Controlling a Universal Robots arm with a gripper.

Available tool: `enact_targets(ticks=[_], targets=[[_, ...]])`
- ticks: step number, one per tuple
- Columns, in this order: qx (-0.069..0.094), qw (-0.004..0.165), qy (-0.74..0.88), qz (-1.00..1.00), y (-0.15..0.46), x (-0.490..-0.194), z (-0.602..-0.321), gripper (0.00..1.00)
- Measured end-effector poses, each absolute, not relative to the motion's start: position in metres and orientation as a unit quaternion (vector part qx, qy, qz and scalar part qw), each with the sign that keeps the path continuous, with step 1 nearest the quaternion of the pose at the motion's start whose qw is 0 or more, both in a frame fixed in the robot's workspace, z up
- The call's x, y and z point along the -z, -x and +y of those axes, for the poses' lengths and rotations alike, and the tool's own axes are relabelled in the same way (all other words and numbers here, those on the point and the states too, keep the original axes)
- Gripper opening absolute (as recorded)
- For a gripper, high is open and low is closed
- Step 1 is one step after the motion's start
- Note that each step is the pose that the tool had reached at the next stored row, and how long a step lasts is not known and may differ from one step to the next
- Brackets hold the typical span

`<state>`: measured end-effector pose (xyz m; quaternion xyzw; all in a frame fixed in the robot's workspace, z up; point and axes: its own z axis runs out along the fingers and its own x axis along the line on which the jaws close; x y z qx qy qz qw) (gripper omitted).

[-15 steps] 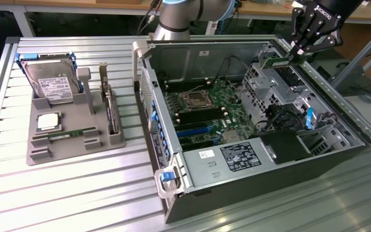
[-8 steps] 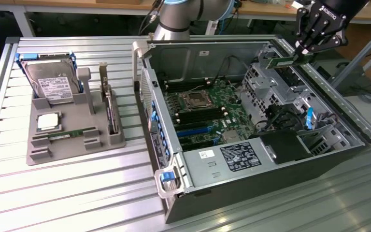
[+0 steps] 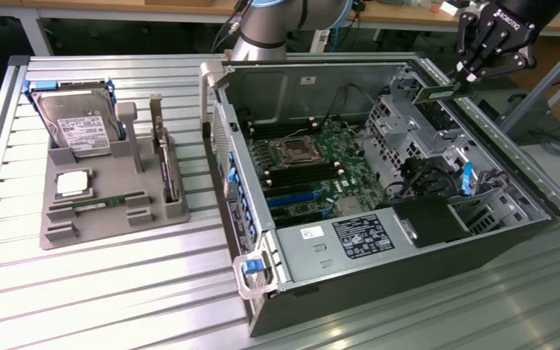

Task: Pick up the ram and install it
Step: 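Pick up the ram and move it above insertion slot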

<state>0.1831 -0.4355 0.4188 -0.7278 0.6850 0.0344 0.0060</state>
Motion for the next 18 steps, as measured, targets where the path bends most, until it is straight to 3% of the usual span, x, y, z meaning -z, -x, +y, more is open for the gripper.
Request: enact_targets(ticks=[18], targets=[[-0.034, 0.006, 0.728, 0.685, -0.222, -0.419, -0.436, 0.12]])
